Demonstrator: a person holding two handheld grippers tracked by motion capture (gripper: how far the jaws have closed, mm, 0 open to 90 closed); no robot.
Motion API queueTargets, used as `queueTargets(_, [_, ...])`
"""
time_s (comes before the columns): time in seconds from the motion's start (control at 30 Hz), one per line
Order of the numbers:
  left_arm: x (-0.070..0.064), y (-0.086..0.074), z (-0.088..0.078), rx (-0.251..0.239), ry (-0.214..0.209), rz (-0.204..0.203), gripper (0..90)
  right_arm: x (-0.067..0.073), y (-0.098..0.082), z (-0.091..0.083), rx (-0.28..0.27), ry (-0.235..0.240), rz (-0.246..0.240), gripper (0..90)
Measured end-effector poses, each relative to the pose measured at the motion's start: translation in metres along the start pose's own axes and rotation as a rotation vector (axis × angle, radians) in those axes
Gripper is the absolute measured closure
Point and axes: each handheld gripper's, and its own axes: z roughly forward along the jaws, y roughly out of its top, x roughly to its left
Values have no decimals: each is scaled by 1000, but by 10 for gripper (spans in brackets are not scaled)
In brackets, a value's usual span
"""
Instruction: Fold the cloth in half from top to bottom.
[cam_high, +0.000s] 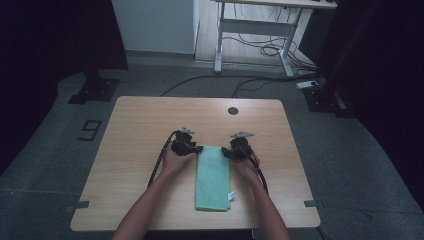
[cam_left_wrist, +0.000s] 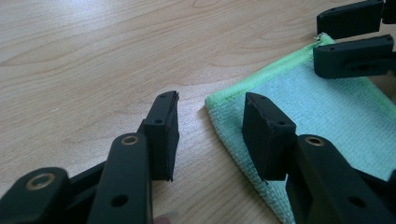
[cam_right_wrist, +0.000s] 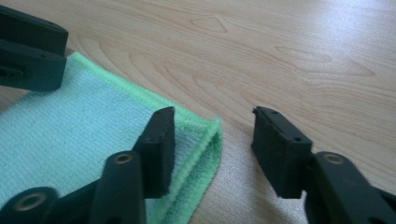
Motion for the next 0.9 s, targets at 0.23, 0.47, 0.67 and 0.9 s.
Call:
queueTargets(0.23, [-7, 0, 3, -1, -2, 21, 642, 4, 0, 1, -8, 36, -23, 728])
queueTargets(0.47, [-10, 0, 5, 4, -13, 24, 742, 5, 0, 1, 0, 57, -26, 801])
queueTargets(0.67, [-13, 0, 6, 10, -17, 32, 835, 4, 0, 1, 2, 65, -23, 820])
queueTargets(0.9, [-13, 1, 4, 4, -28, 42, 867, 2, 1, -1, 9, 83, -18, 839])
